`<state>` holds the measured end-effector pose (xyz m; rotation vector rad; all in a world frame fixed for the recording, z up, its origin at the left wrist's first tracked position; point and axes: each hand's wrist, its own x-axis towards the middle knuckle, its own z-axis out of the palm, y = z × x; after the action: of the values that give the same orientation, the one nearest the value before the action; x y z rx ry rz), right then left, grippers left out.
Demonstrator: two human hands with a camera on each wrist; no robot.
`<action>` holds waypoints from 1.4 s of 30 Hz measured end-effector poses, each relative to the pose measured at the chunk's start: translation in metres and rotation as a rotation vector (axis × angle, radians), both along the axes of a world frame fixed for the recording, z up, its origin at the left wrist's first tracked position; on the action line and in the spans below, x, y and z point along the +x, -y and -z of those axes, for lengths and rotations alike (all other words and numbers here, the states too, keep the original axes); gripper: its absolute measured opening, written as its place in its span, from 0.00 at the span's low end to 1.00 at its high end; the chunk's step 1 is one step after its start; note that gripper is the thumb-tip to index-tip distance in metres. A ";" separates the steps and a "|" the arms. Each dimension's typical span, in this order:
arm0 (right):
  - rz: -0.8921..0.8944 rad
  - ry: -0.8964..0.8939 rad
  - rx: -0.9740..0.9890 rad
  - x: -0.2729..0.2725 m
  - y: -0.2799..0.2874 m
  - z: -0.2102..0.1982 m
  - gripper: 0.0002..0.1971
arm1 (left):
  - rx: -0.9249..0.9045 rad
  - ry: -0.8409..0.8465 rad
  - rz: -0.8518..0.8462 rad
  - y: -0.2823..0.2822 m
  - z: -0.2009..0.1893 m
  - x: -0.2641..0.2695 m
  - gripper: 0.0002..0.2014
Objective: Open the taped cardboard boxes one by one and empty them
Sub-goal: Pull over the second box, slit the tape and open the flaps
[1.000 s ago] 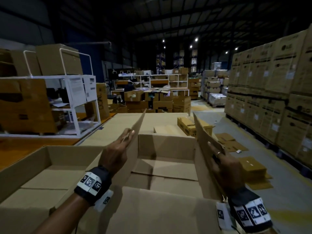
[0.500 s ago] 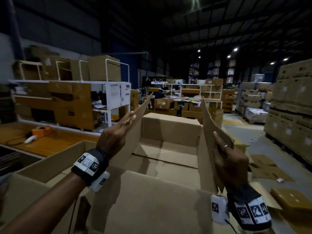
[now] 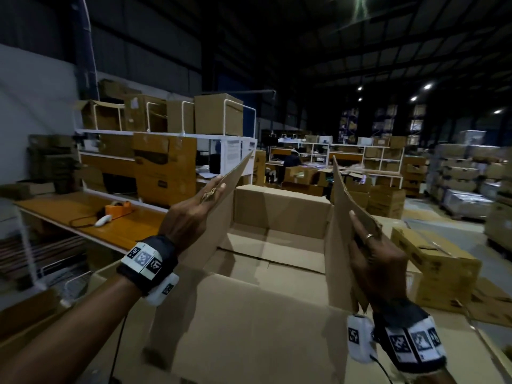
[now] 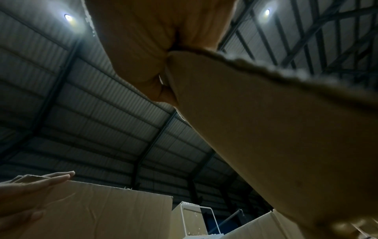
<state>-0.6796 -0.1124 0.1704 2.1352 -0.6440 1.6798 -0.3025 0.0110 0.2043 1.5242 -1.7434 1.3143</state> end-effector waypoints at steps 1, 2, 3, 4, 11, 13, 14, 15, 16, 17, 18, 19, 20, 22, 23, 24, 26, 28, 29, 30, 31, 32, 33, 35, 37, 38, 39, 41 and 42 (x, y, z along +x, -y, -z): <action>0.004 0.004 -0.004 0.014 -0.004 -0.002 0.23 | -0.001 0.005 0.011 -0.003 -0.001 0.016 0.37; 0.006 0.011 -0.010 0.029 -0.008 -0.005 0.22 | -0.001 0.010 0.022 -0.005 -0.003 0.033 0.36; 0.008 0.017 -0.019 0.045 -0.012 -0.007 0.22 | -0.005 0.012 0.033 -0.007 -0.005 0.051 0.36; 0.011 0.020 -0.028 0.061 -0.017 -0.011 0.22 | -0.012 0.014 0.043 -0.010 -0.009 0.069 0.37; 0.027 0.075 -0.016 0.173 -0.045 -0.022 0.22 | -0.030 0.029 0.116 -0.023 -0.026 0.181 0.37; 0.030 0.126 -0.010 0.197 -0.049 -0.019 0.22 | -0.021 0.026 0.120 -0.024 -0.025 0.207 0.36; 0.025 0.144 -0.002 0.206 -0.051 -0.018 0.23 | -0.002 0.016 0.130 -0.023 -0.023 0.218 0.36; 0.022 0.161 0.010 0.216 -0.053 -0.017 0.23 | 0.016 0.005 0.139 -0.021 -0.021 0.230 0.36; 0.027 0.176 0.022 0.225 -0.054 -0.015 0.23 | 0.029 -0.008 0.146 -0.019 -0.018 0.242 0.36; 0.035 0.184 0.035 0.234 -0.055 -0.012 0.22 | 0.038 -0.021 0.150 -0.016 -0.015 0.254 0.35; 0.043 0.192 0.043 0.243 -0.055 -0.010 0.21 | 0.045 -0.033 0.154 -0.013 -0.012 0.266 0.36; 0.046 0.197 0.048 0.252 -0.054 -0.008 0.21 | 0.055 -0.040 0.159 -0.010 -0.008 0.276 0.38; 0.042 0.200 0.049 0.262 -0.053 -0.006 0.21 | 0.066 -0.044 0.166 -0.006 -0.004 0.286 0.40; 0.029 0.201 0.050 0.282 -0.049 -0.002 0.25 | 0.081 -0.048 0.178 0.003 0.004 0.307 0.42; 0.023 0.206 0.058 0.292 -0.047 0.001 0.25 | 0.088 -0.049 0.180 0.008 0.009 0.317 0.42; 0.022 0.208 0.069 0.302 -0.043 0.004 0.23 | 0.094 -0.048 0.178 0.013 0.013 0.327 0.42; 0.023 0.198 0.091 0.320 -0.033 0.012 0.21 | 0.097 -0.052 0.173 0.023 0.022 0.343 0.42; 0.026 0.164 0.113 0.334 -0.023 0.022 0.22 | 0.094 -0.071 0.186 0.029 0.031 0.357 0.41; 0.041 0.160 0.108 0.341 -0.019 0.027 0.22 | 0.093 -0.073 0.189 0.033 0.035 0.364 0.41; 0.054 0.161 0.105 0.347 -0.017 0.031 0.22 | 0.098 -0.075 0.188 0.037 0.039 0.369 0.41; 0.059 0.162 0.111 0.351 -0.016 0.036 0.21 | 0.107 -0.086 0.192 0.041 0.044 0.373 0.40; 0.066 0.160 0.116 0.354 -0.014 0.041 0.22 | 0.114 -0.093 0.205 0.045 0.050 0.375 0.39; 0.072 0.159 0.113 0.354 -0.015 0.044 0.23 | 0.121 -0.096 0.219 0.048 0.057 0.376 0.38; 0.082 0.124 0.098 0.352 -0.018 0.047 0.24 | 0.133 -0.115 0.248 0.051 0.066 0.374 0.35; 0.121 0.085 0.104 0.348 -0.023 0.046 0.23 | 0.099 -0.146 0.287 0.051 0.067 0.369 0.33; 0.161 0.076 0.106 0.343 -0.027 0.046 0.21 | 0.077 -0.161 0.303 0.049 0.066 0.366 0.32; 0.191 0.074 0.111 0.338 -0.031 0.046 0.19 | 0.060 -0.171 0.314 0.046 0.066 0.364 0.31; 0.228 0.088 0.134 0.327 -0.039 0.044 0.19 | 0.030 -0.175 0.324 0.039 0.065 0.364 0.30; 0.238 0.098 0.146 0.324 -0.044 0.043 0.20 | 0.024 -0.185 0.330 0.035 0.064 0.365 0.29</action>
<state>-0.3553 -0.0680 0.1274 1.9869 -1.0356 1.6577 0.0621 -0.0243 0.1399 1.2578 -1.8009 0.9615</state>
